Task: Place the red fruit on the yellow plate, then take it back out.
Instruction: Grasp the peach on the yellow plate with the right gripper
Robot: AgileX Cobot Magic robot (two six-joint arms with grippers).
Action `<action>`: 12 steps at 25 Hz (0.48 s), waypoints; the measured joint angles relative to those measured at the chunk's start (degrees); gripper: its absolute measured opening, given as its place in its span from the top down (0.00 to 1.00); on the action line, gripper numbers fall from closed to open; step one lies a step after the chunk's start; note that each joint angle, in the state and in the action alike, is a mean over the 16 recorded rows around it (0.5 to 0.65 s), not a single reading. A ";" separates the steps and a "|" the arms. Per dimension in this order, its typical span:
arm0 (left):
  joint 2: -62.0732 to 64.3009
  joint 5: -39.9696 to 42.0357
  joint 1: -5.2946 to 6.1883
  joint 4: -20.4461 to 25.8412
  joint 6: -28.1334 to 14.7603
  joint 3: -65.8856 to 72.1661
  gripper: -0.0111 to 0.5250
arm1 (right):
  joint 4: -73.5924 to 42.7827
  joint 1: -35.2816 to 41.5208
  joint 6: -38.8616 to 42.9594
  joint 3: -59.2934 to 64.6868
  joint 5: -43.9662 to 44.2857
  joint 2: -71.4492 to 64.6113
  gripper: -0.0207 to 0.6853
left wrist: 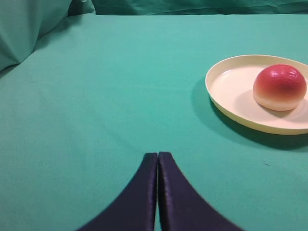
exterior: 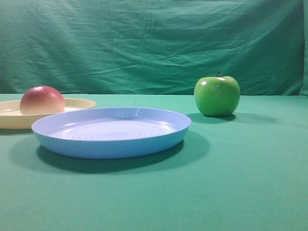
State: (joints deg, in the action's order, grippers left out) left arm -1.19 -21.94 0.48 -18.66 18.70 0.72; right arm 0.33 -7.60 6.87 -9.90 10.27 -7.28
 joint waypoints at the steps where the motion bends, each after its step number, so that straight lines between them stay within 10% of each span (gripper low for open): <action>1: 0.00 0.00 0.00 0.00 0.00 0.00 0.98 | 0.01 0.00 0.01 -1.90 0.35 -1.54 0.97; 12: 0.00 0.00 0.00 0.00 0.00 0.00 0.98 | 1.24 0.00 -0.06 -24.96 11.64 -22.33 0.97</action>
State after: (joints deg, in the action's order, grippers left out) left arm -1.19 -21.94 0.48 -18.66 18.70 0.72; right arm 1.57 -7.60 6.81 -34.86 21.91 -29.61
